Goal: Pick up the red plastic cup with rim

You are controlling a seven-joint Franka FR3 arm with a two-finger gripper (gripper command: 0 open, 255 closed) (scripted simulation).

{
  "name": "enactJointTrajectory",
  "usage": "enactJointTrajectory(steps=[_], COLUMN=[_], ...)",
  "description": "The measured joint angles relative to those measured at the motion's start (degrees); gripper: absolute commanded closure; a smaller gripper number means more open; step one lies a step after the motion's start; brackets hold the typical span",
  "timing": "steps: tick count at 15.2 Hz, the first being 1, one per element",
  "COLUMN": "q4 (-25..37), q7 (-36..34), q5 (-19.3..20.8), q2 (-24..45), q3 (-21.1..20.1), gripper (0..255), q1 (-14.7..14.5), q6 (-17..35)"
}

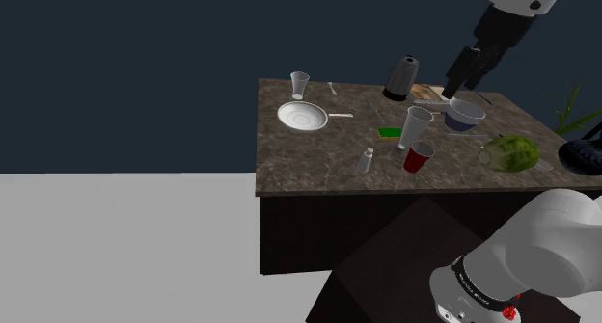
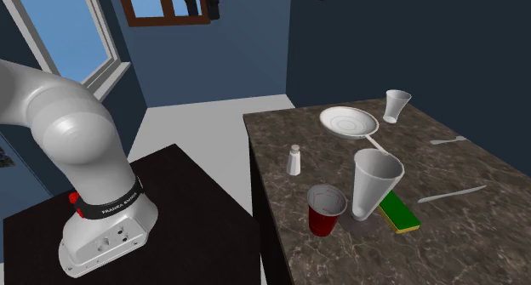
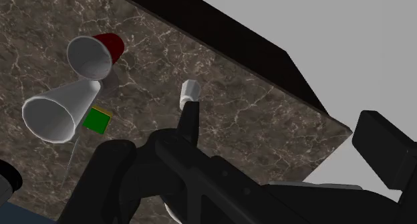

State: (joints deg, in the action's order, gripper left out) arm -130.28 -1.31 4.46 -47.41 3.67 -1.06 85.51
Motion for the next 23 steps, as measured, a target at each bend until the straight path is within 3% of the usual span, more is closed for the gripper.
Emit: enactJointTrajectory(steps=[3, 11, 23], q4=[-2.0, -13.5, -21.2], q7=[0.6, 4.5, 10.4], q5=[0.8, 6.5, 15.7], q2=[-0.1, 1.4, 16.1], q3=[0.7, 5.9, 16.2], gripper=[0, 0, 0], q1=[0.3, 2.6, 7.0], q6=[1.9, 15.2, 39.1])
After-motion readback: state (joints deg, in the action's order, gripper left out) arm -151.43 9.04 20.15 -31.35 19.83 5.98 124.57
